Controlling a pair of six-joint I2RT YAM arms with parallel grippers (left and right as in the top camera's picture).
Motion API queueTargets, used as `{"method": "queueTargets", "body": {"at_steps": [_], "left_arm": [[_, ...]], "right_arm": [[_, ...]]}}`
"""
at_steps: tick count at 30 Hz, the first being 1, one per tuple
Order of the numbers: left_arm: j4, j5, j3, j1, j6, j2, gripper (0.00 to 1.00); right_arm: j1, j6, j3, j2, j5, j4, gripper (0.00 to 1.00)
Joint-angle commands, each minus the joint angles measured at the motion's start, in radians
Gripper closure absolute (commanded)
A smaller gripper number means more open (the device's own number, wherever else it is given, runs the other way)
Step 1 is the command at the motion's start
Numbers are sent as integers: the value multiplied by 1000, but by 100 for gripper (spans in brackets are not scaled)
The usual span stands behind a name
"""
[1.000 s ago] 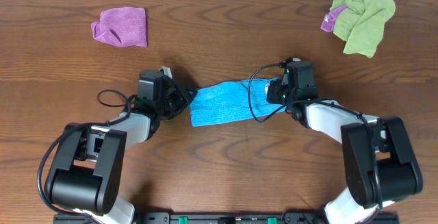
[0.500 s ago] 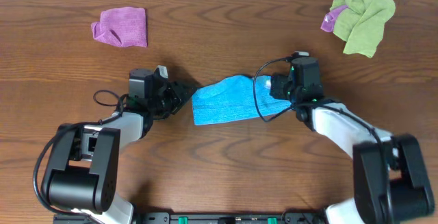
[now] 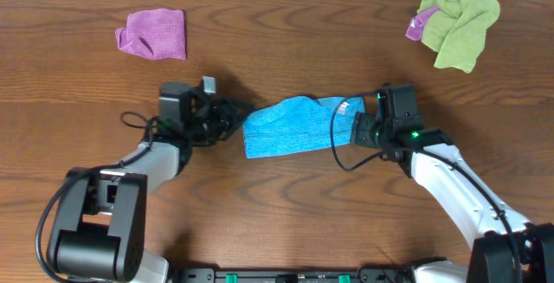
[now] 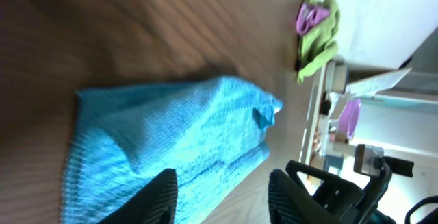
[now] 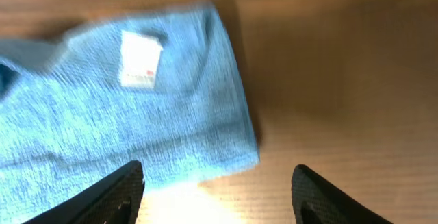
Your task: Fold the cloth
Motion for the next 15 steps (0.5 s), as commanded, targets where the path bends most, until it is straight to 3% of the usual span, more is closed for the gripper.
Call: {"method": "queueTargets", "body": {"at_steps": [1, 3, 5, 15], "left_arm": [[0, -87, 18, -64, -7, -8, 63], [-4, -150, 18, -101, -7, -6, 81], [-18, -204, 18, -126, -7, -6, 92], [-109, -374, 18, -198, 37, -6, 94]], "right_arm": [[7, 108, 6, -10, -72, -29, 30], [7, 145, 6, -10, -85, -47, 28], [7, 169, 6, -10, -85, -56, 26], [7, 281, 6, -9, -95, -80, 21]]}}
